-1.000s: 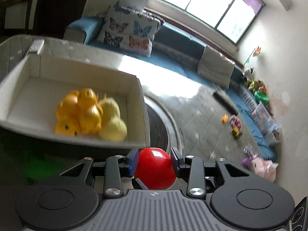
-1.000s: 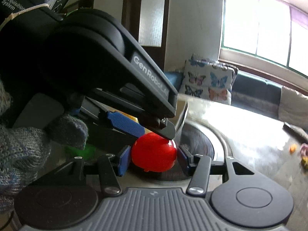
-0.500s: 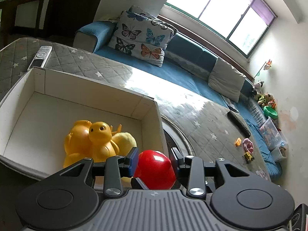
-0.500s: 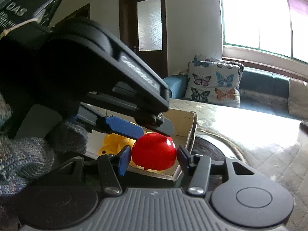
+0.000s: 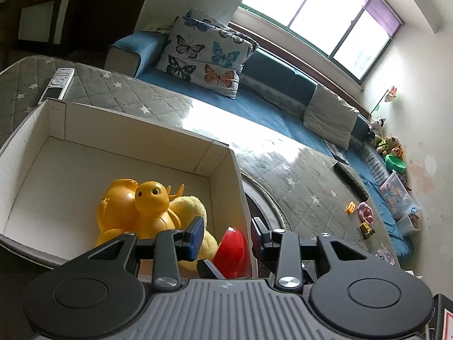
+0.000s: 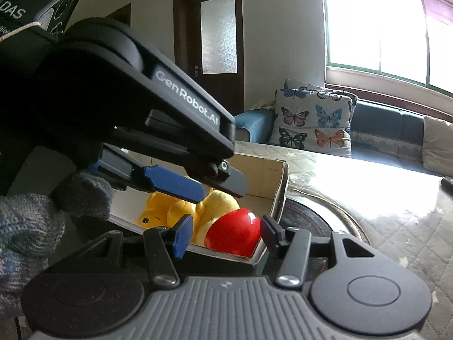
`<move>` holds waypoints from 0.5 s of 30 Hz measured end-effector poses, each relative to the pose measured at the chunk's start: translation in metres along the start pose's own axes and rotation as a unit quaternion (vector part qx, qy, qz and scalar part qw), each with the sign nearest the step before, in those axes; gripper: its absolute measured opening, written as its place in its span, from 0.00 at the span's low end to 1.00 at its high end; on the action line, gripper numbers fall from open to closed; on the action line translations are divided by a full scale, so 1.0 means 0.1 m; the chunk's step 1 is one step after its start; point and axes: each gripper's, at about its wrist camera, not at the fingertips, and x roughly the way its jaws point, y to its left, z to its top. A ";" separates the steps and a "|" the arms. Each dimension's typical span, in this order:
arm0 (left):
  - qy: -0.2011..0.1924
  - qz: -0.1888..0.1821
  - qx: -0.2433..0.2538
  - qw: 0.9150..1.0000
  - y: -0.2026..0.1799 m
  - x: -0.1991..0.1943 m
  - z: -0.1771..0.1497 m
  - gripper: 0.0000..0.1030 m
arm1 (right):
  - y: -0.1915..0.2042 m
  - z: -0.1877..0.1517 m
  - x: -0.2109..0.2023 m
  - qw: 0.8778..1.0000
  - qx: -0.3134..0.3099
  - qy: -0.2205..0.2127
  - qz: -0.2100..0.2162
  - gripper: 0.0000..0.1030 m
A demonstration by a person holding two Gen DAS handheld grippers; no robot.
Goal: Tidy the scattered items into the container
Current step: 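Carry the red ball into the box with both grippers and release, then withdraw both grippers from the box toward the green block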
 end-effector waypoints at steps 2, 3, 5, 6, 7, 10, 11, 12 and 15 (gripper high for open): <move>-0.002 0.000 0.000 1.000 0.01 -0.04 -0.02 0.38 | 0.01 0.00 -0.01 1.000 -0.002 0.001 -0.003 0.52; -0.003 0.000 -0.001 1.000 0.02 -0.06 -0.02 0.38 | 0.00 0.00 -0.01 1.000 -0.003 0.000 -0.004 0.52; -0.005 -0.001 -0.002 1.000 0.03 -0.11 -0.05 0.38 | -0.01 0.01 -0.01 1.000 -0.005 0.000 -0.005 0.52; -0.006 -0.002 -0.002 1.000 0.04 -0.14 -0.06 0.38 | 0.01 0.01 -0.04 1.000 -0.006 0.000 -0.005 0.52; -0.007 -0.001 -0.001 1.000 0.04 -0.16 -0.07 0.38 | 0.02 0.00 -0.07 1.000 -0.007 0.000 -0.004 0.52; -0.007 0.001 0.003 1.000 0.05 -0.24 -0.13 0.38 | 0.08 0.00 -0.13 1.000 -0.013 -0.001 -0.003 0.52; -0.007 0.001 0.003 1.000 0.06 -0.26 -0.15 0.38 | 0.10 -0.01 -0.14 1.000 -0.016 0.000 -0.003 0.52; -0.007 0.002 0.004 1.000 0.07 -0.28 -0.17 0.38 | 0.12 -0.01 -0.15 1.000 -0.018 0.000 -0.002 0.52; -0.004 0.006 0.003 1.000 0.12 -0.35 -0.24 0.37 | 0.19 -0.05 -0.21 1.000 -0.022 0.004 0.002 0.52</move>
